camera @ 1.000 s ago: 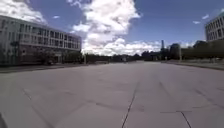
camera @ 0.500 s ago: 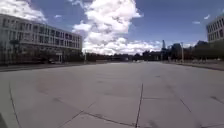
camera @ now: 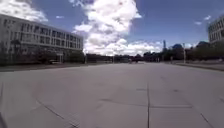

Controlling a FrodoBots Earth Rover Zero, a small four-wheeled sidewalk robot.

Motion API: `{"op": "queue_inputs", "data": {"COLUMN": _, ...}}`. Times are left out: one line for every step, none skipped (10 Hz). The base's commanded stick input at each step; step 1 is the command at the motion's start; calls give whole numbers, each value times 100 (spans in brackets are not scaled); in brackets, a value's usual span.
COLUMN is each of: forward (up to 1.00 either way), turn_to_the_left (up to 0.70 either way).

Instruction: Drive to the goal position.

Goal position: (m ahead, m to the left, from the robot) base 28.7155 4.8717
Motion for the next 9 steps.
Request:
{"op": "queue_inputs", "data": {"forward": 70, "turn_to_the_left": 0}}
{"op": "queue_inputs", "data": {"forward": 70, "turn_to_the_left": 0}}
{"op": "queue_inputs", "data": {"forward": 70, "turn_to_the_left": 0}}
{"op": "queue_inputs", "data": {"forward": 70, "turn_to_the_left": 0}}
{"op": "queue_inputs", "data": {"forward": 70, "turn_to_the_left": 0}}
{"op": "queue_inputs", "data": {"forward": 70, "turn_to_the_left": 0}}
{"op": "queue_inputs", "data": {"forward": 70, "turn_to_the_left": 0}}
{"op": "queue_inputs", "data": {"forward": 70, "turn_to_the_left": 0}}
{"op": "queue_inputs", "data": {"forward": 70, "turn_to_the_left": 0}}
